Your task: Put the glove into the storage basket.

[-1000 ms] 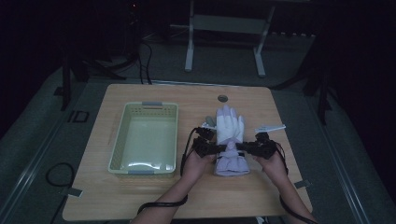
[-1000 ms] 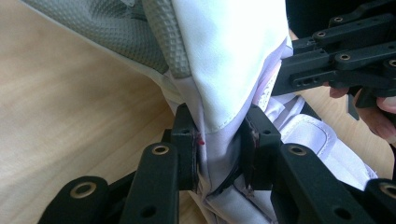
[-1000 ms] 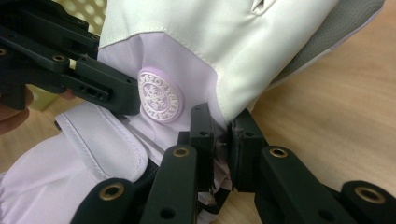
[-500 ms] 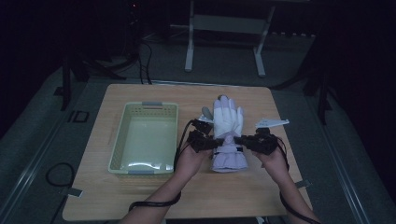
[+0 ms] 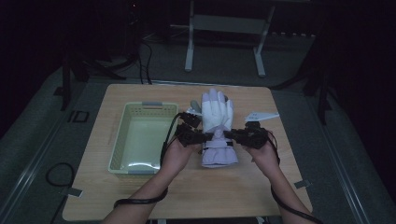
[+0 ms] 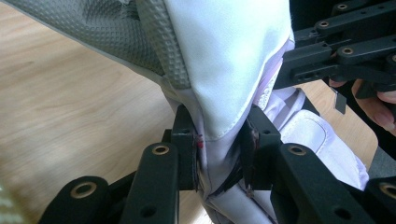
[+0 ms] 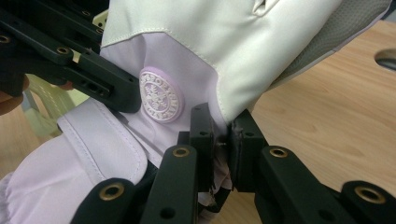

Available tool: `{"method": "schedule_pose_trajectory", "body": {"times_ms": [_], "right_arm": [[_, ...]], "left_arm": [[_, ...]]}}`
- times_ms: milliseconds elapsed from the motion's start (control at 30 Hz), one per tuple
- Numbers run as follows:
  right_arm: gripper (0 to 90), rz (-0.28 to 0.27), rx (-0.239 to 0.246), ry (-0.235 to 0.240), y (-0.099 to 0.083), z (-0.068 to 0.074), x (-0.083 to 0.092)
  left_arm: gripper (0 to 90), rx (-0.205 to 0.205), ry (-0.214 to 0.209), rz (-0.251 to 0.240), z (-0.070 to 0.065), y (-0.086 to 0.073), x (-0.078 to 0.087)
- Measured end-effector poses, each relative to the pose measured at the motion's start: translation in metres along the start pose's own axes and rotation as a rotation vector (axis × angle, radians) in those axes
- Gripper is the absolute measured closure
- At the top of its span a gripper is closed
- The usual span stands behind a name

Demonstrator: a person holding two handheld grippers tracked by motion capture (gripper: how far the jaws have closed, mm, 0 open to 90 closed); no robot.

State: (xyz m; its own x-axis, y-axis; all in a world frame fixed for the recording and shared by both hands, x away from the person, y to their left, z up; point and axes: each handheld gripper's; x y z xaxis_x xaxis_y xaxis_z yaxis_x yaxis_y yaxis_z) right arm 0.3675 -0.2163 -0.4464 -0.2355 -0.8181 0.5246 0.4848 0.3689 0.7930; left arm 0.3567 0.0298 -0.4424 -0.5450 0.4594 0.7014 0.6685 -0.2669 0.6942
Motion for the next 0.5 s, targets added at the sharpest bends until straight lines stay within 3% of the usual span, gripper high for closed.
{"method": "schedule_pose_trajectory", "body": {"times_ms": [400, 500], "right_arm": [[81.6, 0.002, 0.022, 0.03, 0.022, 0.014, -0.029], [81.6, 0.004, 0.031, 0.041, 0.031, 0.02, -0.042]], "left_arm": [[70.9, 0.026, 0.032, 0.0, 0.028, -0.006, 0.025], [70.9, 0.03, 0.051, -0.001, 0.041, -0.009, 0.035]]}}
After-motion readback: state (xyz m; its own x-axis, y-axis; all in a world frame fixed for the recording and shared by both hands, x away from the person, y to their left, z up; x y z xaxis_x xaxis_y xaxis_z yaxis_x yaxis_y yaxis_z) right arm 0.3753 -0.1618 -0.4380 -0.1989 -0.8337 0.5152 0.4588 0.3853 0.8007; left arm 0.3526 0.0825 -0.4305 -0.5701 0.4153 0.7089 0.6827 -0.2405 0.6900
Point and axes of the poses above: each handheld gripper's, and its own axes: x roughly backward along the jaws, y roughly out of its top, z roughly to its left, and after that the axes turned 15 degrees about y, right-handed
